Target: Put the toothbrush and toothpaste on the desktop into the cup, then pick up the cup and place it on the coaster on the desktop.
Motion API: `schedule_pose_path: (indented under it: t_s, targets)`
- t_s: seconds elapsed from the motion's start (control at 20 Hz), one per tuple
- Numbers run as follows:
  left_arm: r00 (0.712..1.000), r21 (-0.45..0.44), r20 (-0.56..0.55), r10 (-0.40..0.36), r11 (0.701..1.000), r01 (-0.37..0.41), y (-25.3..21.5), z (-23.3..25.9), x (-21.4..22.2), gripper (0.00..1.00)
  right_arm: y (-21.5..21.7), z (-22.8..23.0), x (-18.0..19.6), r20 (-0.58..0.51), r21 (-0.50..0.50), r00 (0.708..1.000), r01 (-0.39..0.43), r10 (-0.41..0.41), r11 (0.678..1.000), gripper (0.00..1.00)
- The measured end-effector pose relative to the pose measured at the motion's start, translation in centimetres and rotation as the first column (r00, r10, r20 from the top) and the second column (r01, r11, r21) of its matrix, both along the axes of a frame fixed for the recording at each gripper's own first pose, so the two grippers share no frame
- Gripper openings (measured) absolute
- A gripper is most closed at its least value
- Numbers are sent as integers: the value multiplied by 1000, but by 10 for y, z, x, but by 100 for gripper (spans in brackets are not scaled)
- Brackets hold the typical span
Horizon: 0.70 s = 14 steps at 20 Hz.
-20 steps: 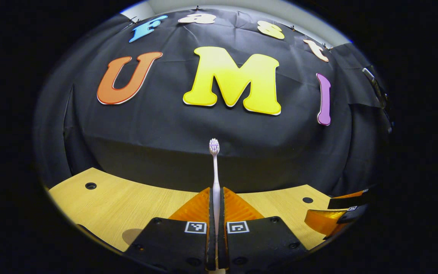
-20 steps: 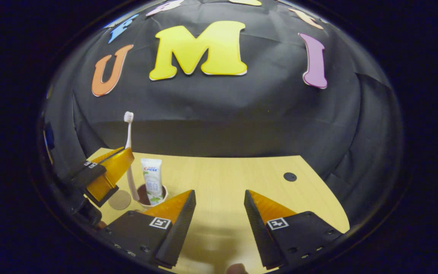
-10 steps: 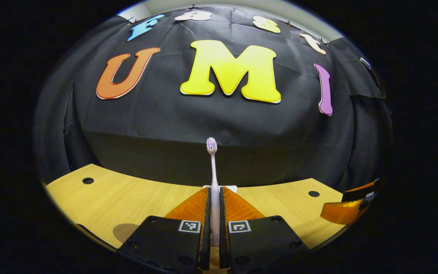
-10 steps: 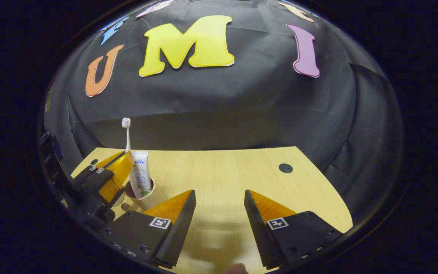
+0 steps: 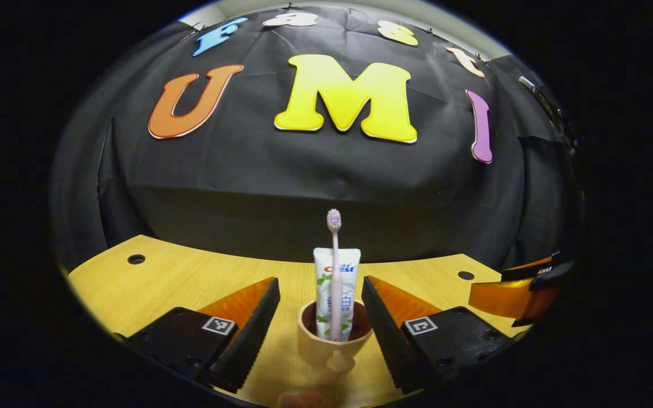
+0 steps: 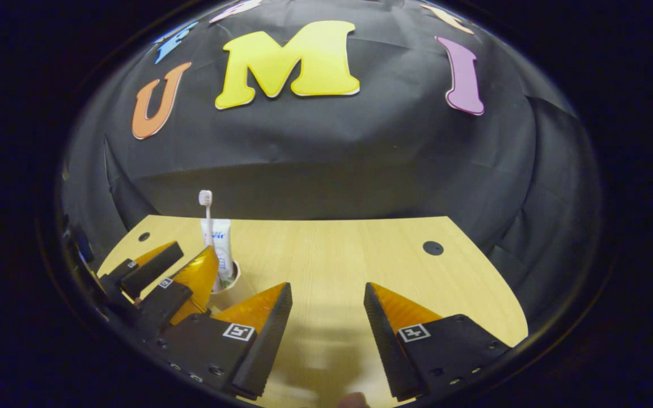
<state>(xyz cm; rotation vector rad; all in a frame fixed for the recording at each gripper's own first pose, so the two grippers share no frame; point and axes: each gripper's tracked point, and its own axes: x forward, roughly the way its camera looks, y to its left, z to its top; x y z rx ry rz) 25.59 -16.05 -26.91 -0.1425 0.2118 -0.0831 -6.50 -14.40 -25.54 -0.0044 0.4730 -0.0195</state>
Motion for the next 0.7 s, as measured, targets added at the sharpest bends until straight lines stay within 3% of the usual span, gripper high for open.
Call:
schedule_pose_path:
  t_s: [0.1,0.7]
  targets:
    - [1000,5,10,16,1000,-16,16,8,-6,98,9,1,0,-1,-1,1000,-10,10,1000,76]
    - [993,21,-44,107,994,-107,128,46,-77,98,89,2,-15,-89,-15,995,-45,43,999,76]
